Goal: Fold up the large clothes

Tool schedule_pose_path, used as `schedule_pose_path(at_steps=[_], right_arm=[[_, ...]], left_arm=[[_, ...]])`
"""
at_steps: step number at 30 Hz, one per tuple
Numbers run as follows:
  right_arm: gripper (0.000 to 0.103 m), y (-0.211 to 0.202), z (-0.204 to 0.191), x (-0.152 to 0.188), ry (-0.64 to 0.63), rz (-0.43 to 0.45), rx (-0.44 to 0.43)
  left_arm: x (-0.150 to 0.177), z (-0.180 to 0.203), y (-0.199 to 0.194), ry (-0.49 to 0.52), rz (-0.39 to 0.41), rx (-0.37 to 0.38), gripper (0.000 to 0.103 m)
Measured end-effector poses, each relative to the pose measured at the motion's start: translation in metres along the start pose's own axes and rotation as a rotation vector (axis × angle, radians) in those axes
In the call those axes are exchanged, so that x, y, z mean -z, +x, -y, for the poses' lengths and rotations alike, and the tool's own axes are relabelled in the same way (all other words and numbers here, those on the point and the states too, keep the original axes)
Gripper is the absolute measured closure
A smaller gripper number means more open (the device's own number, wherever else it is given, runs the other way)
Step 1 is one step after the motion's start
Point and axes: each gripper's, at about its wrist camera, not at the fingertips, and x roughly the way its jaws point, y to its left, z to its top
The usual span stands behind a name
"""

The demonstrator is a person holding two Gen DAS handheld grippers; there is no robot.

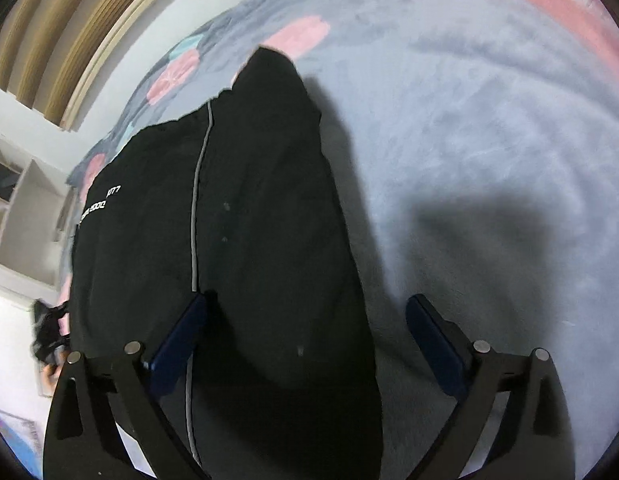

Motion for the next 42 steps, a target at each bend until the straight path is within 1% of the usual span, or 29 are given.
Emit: schedule_pose_path(at_steps=[3, 4, 5, 6, 7, 8, 9, 10, 11, 12, 13, 14, 15, 17, 18, 19, 20, 21, 22, 23, 26, 28, 30, 32, 35, 38, 40, 42], right_arm=[[0.002, 0.008, 0.005, -0.006, 0.01, -0.02, -0.066], [0.004, 0.009, 0.006, -0.007, 0.011, -0.025, -0.085], [0.02, 0.009, 0.005, -0.007, 0.005, -0.03, -0.13], [0.035, 0.007, 0.004, -0.007, -0.003, -0.038, -0.192], [0.047, 0.005, 0.002, -0.006, -0.009, -0.043, -0.242], [0.047, 0.003, 0.0, -0.005, -0.026, -0.038, -0.228], [0.047, 0.004, -0.001, -0.005, -0.034, -0.041, -0.223], [0.044, 0.006, 0.001, -0.006, -0.027, -0.047, -0.234], [0.041, 0.009, 0.004, -0.007, -0.007, -0.054, -0.253], [0.036, 0.015, 0.009, -0.009, 0.028, -0.066, -0.273], [0.025, 0.023, 0.017, -0.012, 0.072, -0.083, -0.293], [0.024, 0.03, 0.022, -0.014, 0.098, -0.097, -0.329], [0.024, 0.036, 0.024, -0.017, 0.11, -0.108, -0.359], [0.022, 0.043, 0.021, -0.022, 0.119, -0.127, -0.39], [0.022, 0.044, 0.018, -0.024, 0.113, -0.134, -0.395], [0.026, 0.046, 0.012, -0.026, 0.098, -0.139, -0.393], [0.038, 0.046, 0.006, -0.026, 0.081, -0.137, -0.398], [0.039, 0.042, -0.002, -0.025, 0.047, -0.121, -0.368], [0.045, 0.038, -0.008, -0.024, 0.025, -0.107, -0.353], [0.052, 0.032, -0.012, -0.021, 0.006, -0.086, -0.348], [0.064, 0.004, -0.023, -0.013, -0.026, -0.026, -0.379], [0.065, -0.02, -0.039, -0.004, -0.065, 0.009, -0.39], [0.066, -0.045, -0.062, 0.008, -0.121, 0.03, -0.387], [0.066, -0.06, -0.083, 0.019, -0.176, 0.046, -0.364], [0.066, -0.076, -0.1, 0.039, -0.214, 0.063, -0.368], [0.067, -0.096, -0.103, 0.058, -0.222, 0.075, -0.38], [0.066, -0.103, -0.105, 0.069, -0.228, 0.066, -0.379], [0.066, -0.108, -0.102, 0.084, -0.24, 0.052, -0.355]], left_arm=[[-0.004, 0.003, 0.007, 0.004, -0.02, 0.048, 0.031], [-0.004, 0.005, 0.011, 0.003, -0.041, 0.096, 0.031], [-0.003, 0.007, 0.013, 0.006, -0.053, 0.126, 0.032], [-0.001, 0.013, 0.013, 0.033, -0.05, 0.126, 0.04], [0.003, 0.021, 0.011, 0.087, -0.047, 0.111, 0.047], [0.006, 0.028, 0.009, 0.137, -0.04, 0.098, 0.048], [0.008, 0.031, 0.008, 0.155, -0.041, 0.096, 0.048], [0.007, 0.031, 0.009, 0.148, -0.048, 0.091, 0.048], [0.004, 0.027, 0.013, 0.11, -0.063, 0.087, 0.048], [0.001, 0.022, 0.016, 0.078, -0.072, 0.089, 0.043], [-0.002, 0.016, 0.021, 0.035, -0.086, 0.099, 0.038], [-0.004, 0.012, 0.027, 0.004, -0.104, 0.114, 0.036], [-0.005, 0.011, 0.033, -0.007, -0.116, 0.112, 0.035], [-0.004, 0.015, 0.039, 0.006, -0.122, 0.089, 0.035], [-0.001, 0.021, 0.041, 0.022, -0.112, 0.072, 0.035], [0.001, 0.025, 0.04, 0.041, -0.101, 0.056, 0.038], [0.006, 0.033, 0.038, 0.079, -0.084, 0.032, 0.044], [0.011, 0.041, 0.034, 0.121, -0.064, 0.011, 0.054], [0.016, 0.048, 0.03, 0.152, -0.047, 0.005, 0.061], [0.023, 0.056, 0.022, 0.186, -0.022, 0.012, 0.063], [0.045, 0.079, -0.008, 0.242, 0.032, 0.088, 0.067], [0.065, 0.1, -0.03, 0.273, 0.056, 0.12, 0.067], [0.081, 0.119, -0.05, 0.309, 0.076, 0.13, 0.067], [0.098, 0.137, -0.072, 0.348, 0.095, 0.136, 0.067], [0.126, 0.151, -0.112, 0.373, 0.114, 0.141, 0.067], [0.151, 0.147, -0.151, 0.374, 0.12, 0.15, 0.067], [0.167, 0.145, -0.171, 0.377, 0.121, 0.156, 0.067], [0.182, 0.137, -0.178, 0.376, 0.116, 0.145, 0.066]])
